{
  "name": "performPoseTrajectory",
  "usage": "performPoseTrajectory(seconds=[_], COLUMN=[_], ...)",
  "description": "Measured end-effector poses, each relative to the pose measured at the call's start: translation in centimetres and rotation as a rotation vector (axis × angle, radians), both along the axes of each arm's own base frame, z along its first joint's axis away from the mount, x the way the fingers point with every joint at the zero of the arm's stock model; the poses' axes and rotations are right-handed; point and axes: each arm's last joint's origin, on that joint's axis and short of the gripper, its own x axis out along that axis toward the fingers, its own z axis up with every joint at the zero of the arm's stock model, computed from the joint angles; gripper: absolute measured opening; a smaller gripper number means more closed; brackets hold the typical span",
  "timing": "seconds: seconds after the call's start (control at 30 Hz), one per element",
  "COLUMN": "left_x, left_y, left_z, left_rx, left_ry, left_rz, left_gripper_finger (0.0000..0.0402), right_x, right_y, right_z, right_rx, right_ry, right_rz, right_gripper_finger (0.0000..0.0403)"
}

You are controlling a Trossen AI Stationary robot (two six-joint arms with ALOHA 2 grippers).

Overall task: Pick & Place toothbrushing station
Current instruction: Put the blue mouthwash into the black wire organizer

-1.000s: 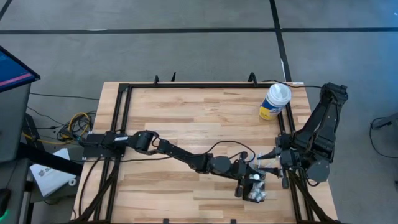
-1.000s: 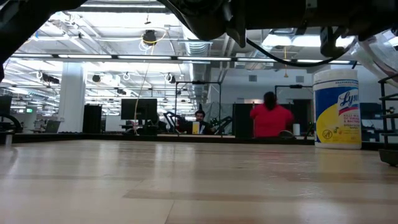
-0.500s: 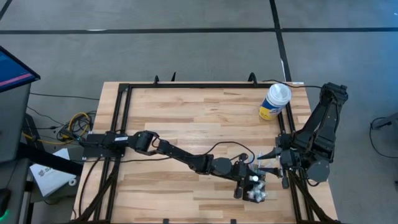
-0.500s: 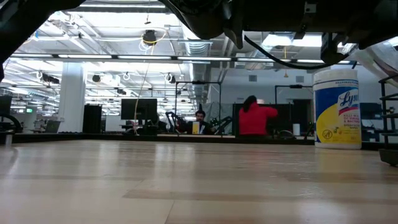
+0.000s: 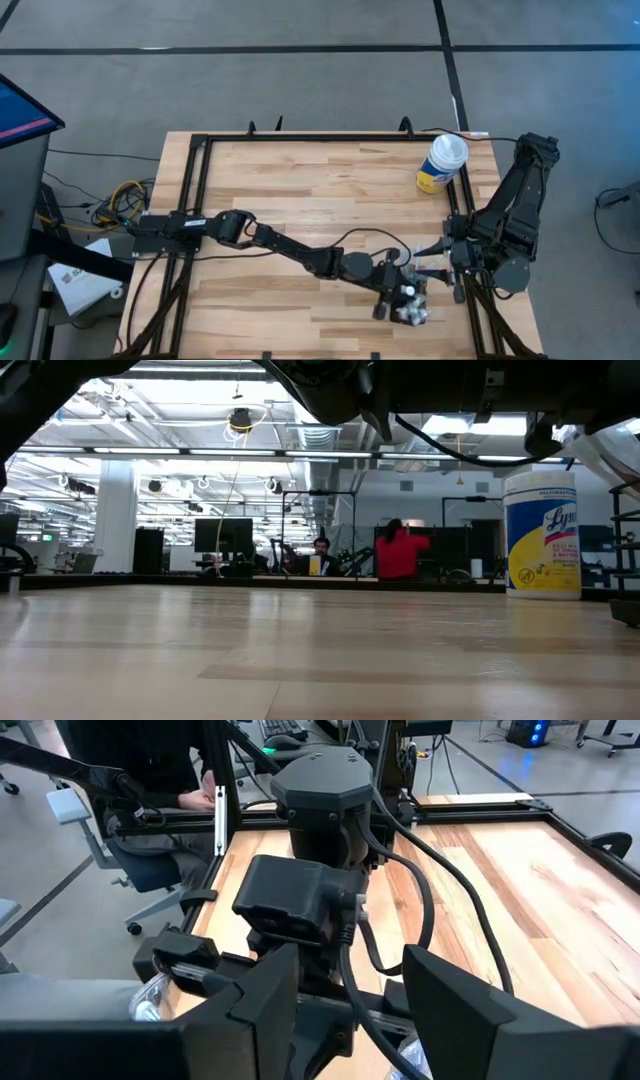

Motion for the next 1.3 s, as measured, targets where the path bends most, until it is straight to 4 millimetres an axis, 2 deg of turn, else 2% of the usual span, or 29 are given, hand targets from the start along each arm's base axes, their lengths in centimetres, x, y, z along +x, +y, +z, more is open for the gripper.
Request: performPoseTrajectory(seconds=[0.43,0.7,0.93,1.3], left_x=[0.3,0.6,0.7,0.7], left_y=[1.4,2.7,3.0,3.4], left_z=[-0.6,-0.6,-0.9,-1.4], left_rx=[0.029,0.024,0.023,0.040], left_ry=[0.038,0.043,0.077,0.133], left_rz=[-0.031,-0.014,-0.042,-0.037], left_gripper_finger=[0.0088,0.0088,0.0088,0.0094], right_x=[-0.3,-1.7,-2.6,-1.8], right_y=[0.0,0.0,0.3,-0.1], right_z=[-0.6,-1.7,-1.8,-1.8], right_rx=[-0.033,-0.124,-0.111,-0.101], right_ry=[0.089,0.198,0.208,0.207], right_rz=[0.092,0.198,0.231,0.177], right_gripper_finger=[0.0171,0.0171,0.0171,0.0171])
